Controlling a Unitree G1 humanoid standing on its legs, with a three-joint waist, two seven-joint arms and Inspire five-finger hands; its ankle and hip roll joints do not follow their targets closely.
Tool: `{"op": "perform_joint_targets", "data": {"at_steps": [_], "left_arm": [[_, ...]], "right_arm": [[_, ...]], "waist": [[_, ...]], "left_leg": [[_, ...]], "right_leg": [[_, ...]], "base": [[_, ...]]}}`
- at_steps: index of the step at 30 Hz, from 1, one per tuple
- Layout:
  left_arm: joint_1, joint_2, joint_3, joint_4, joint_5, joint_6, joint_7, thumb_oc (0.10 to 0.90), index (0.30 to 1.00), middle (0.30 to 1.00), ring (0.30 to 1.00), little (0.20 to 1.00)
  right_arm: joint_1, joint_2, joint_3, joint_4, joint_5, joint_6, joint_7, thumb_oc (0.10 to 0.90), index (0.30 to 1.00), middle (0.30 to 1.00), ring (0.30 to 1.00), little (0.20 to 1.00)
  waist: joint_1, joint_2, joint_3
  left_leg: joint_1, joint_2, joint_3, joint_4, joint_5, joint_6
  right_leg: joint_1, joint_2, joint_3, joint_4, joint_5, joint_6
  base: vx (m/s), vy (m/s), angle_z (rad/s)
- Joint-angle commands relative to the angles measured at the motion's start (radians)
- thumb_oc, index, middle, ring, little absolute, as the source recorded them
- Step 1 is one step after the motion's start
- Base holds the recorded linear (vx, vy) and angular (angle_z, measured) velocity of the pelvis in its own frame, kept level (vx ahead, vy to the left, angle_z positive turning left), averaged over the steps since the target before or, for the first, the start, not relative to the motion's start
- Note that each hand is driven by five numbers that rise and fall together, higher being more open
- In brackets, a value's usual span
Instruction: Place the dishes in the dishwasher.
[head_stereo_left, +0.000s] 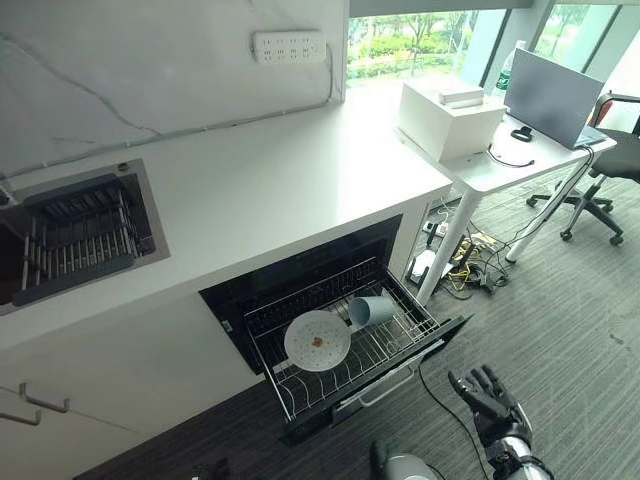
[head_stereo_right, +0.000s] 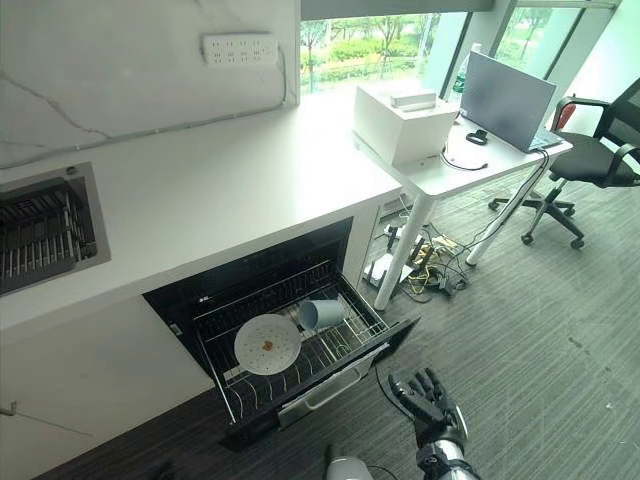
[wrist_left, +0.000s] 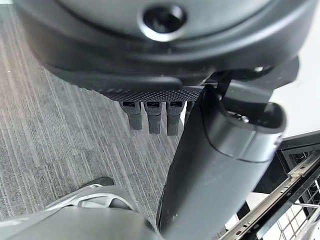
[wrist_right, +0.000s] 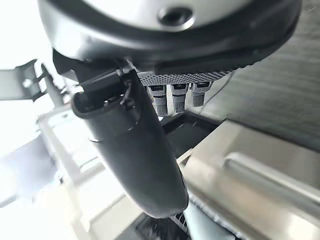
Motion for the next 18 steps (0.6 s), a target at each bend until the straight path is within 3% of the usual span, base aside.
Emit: {"op": "perform_joint_targets", "data": {"at_steps": [1,4,6,18], "left_arm": [[-0.026,0.039,-0.003,-0.019,-0.037,-0.029,0.026,0.800,0.900,0.900,0.900,0.900],[-0.034,0.046,-0.015,-0.019,-0.041,-0.015,0.029,0.800,0.900,0.900,0.900,0.900],[-0.035,0.050,-0.023,-0.024,-0.041,-0.010,0.030,0.800,0.900,0.900,0.900,0.900],[-0.047,0.057,-0.058,-0.018,-0.056,0.011,0.031,0.800,0.900,0.900,0.900,0.900]], "right_arm": [[-0.082,-0.002,0.003,-0.128,0.085,-0.007,-0.013,0.800,0.900,0.900,0.900,0.900],[-0.102,0.007,0.049,-0.057,0.148,0.079,-0.035,0.800,0.900,0.900,0.900,0.900],[-0.111,0.011,0.069,-0.036,0.158,0.102,-0.034,0.800,0.900,0.900,0.900,0.900],[-0.206,0.022,0.133,-0.006,0.118,0.086,-0.051,0.800,0.900,0.900,0.900,0.900]], "waist": [[0.022,-0.008,0.025],[0.039,-0.007,0.016],[0.049,-0.007,0.015],[0.104,-0.002,0.001]], "left_leg": [[0.016,-0.011,-0.091,-0.010,-0.057,-0.014],[0.003,-0.015,-0.100,-0.010,-0.050,-0.015],[0.002,-0.018,-0.106,-0.010,-0.050,-0.015],[-0.006,-0.034,-0.140,-0.010,-0.049,-0.016]], "right_leg": [[0.049,0.001,-0.020,0.105,-0.179,0.040],[0.044,-0.002,-0.032,0.105,-0.177,0.037],[0.048,-0.003,-0.039,0.105,-0.178,0.036],[0.068,-0.019,-0.084,0.105,-0.186,0.034]], "base": [[-0.01,0.003,0.08],[-0.01,0.007,0.13],[0.00,0.002,0.15],[0.02,0.005,0.10]]}}
